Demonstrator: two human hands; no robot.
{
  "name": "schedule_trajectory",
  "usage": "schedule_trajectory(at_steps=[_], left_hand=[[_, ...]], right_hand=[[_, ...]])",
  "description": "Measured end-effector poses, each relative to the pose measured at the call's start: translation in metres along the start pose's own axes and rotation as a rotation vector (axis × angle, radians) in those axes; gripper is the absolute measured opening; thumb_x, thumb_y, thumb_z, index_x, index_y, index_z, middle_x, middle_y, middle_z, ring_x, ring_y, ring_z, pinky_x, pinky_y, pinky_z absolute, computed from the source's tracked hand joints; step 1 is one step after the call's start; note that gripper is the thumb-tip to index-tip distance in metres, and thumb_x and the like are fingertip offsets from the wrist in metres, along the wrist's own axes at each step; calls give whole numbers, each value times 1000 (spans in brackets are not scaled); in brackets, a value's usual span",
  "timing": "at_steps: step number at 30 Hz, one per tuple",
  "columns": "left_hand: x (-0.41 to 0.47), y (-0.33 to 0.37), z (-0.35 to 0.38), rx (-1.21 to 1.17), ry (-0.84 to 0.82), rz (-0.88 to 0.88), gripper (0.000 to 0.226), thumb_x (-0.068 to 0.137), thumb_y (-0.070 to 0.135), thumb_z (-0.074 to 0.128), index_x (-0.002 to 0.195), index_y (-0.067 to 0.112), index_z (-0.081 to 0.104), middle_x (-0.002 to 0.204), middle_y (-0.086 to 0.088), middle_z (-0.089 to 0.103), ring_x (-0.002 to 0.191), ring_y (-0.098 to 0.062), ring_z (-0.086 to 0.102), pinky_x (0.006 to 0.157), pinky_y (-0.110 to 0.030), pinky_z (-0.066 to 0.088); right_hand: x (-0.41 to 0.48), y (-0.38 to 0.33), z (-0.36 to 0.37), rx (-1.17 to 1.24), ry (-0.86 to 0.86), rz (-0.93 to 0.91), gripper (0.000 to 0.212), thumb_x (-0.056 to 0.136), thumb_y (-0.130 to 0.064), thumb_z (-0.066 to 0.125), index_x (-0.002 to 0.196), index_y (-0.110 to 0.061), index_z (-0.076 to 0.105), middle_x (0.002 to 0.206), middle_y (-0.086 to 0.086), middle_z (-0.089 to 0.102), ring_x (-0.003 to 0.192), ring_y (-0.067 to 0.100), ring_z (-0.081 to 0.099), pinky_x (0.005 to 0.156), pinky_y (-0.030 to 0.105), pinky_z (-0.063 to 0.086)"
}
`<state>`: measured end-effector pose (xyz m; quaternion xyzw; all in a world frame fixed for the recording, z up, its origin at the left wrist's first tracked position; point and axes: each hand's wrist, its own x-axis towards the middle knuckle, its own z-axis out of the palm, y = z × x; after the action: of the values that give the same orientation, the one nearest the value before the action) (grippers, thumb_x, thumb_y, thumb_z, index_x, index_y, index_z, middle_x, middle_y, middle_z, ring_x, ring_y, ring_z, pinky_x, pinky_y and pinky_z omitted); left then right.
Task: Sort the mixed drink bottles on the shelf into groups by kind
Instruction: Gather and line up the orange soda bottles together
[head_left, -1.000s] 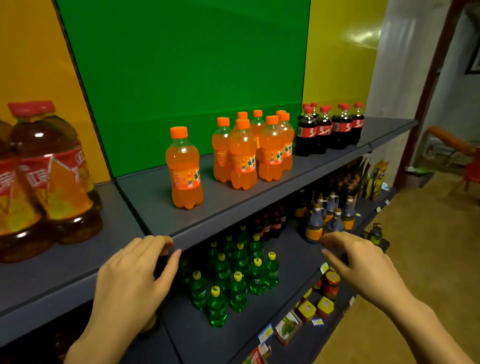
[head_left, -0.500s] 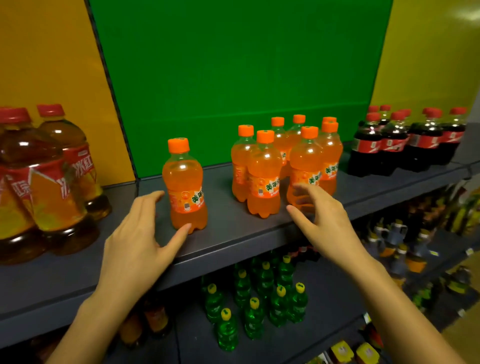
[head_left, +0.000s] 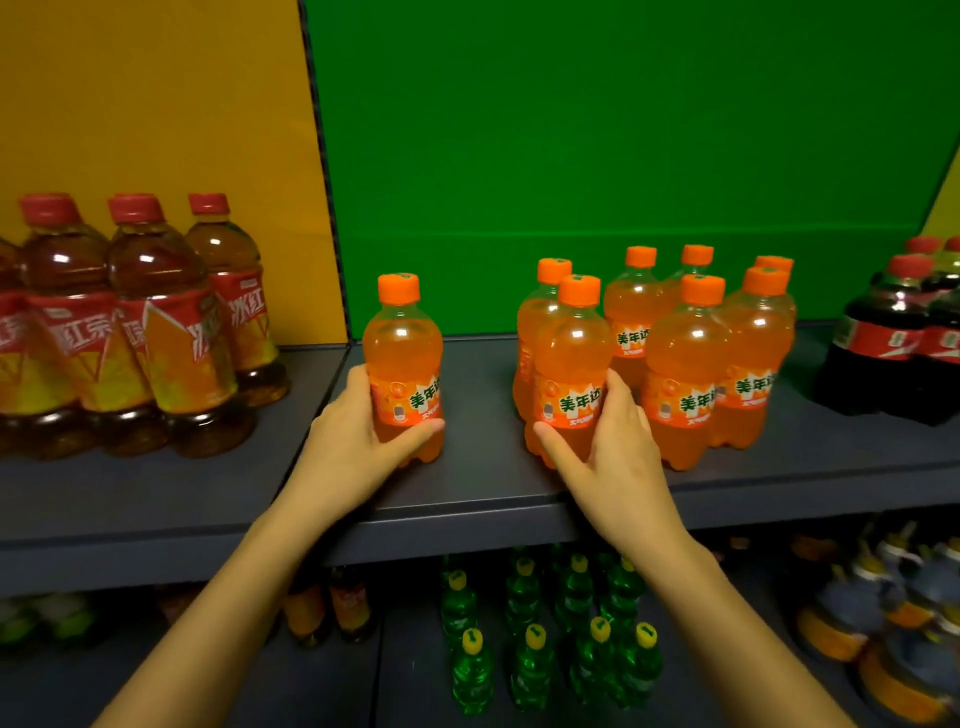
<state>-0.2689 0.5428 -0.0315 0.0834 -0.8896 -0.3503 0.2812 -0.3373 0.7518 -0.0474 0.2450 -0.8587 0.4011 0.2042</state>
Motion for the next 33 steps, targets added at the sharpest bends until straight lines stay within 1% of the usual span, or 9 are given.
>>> schedule_trajectory(at_steps=[4,8,10,12,14,17,20,24,33], left_hand=[[0,1,-4,-56,-31,-7,65,68,37,74,121,18,43,110,6,57,99,-14,59,90,-33,49],[2,0,-6,-114,-45,-30,63,69,30,75,122,21,43,110,9,56,98,-9,59,86,-26,49],[4,-2,-8,-144,-65,-44,60,69,28,76,120,24,42,109,10,56,94,-3,58,83,-21,48],[8,-6,-10,-191,-79,-57,60,69,25,76,118,25,43,110,9,58,96,0,58,87,-24,50],[12,-10,-11,-224,-94,-66,60,69,23,77,120,24,44,114,6,59,101,-5,59,93,-29,50],[17,-13,-9,-234,-104,-63,62,69,22,76,122,23,43,118,3,58,108,-12,57,96,-30,48],[19,-15,-5,-253,-99,-50,63,70,21,76,123,22,42,121,2,57,109,-11,56,95,-27,47],[25,-18,-3,-240,-82,-52,66,71,21,75,128,18,41,123,1,56,109,-11,55,92,-24,45],[57,-22,1,-171,-74,-108,69,72,22,76,130,14,39,132,-6,53,105,-11,51,88,-26,43]], right_hand=[[4,-6,8,11,-27,-71,76,80,-47,60,139,-14,24,131,3,43,122,18,41,100,29,35],[11,-19,25,38,-89,-73,81,80,-50,59,139,-12,20,134,6,38,125,23,42,101,37,40],[15,-25,34,63,-111,-86,81,81,-49,59,139,-10,19,137,6,38,127,23,40,101,35,38],[20,-28,40,106,-145,-72,78,82,-45,61,138,-11,18,136,6,42,125,23,41,97,29,36],[25,-29,45,139,-168,-57,77,82,-42,62,137,-12,18,133,7,45,122,23,43,92,26,36],[31,-27,52,165,-169,-62,74,81,-42,63,135,-12,23,132,7,47,121,23,44,93,28,38],[35,-27,57,164,-181,-68,72,80,-42,63,134,-13,25,131,6,49,119,23,47,91,27,39],[40,-33,63,207,-173,-50,68,81,-37,65,132,-11,28,131,6,47,120,21,47,94,30,40],[70,-38,88,293,-173,124,68,83,-24,65,134,-7,24,134,14,44,124,28,45,99,36,41]])
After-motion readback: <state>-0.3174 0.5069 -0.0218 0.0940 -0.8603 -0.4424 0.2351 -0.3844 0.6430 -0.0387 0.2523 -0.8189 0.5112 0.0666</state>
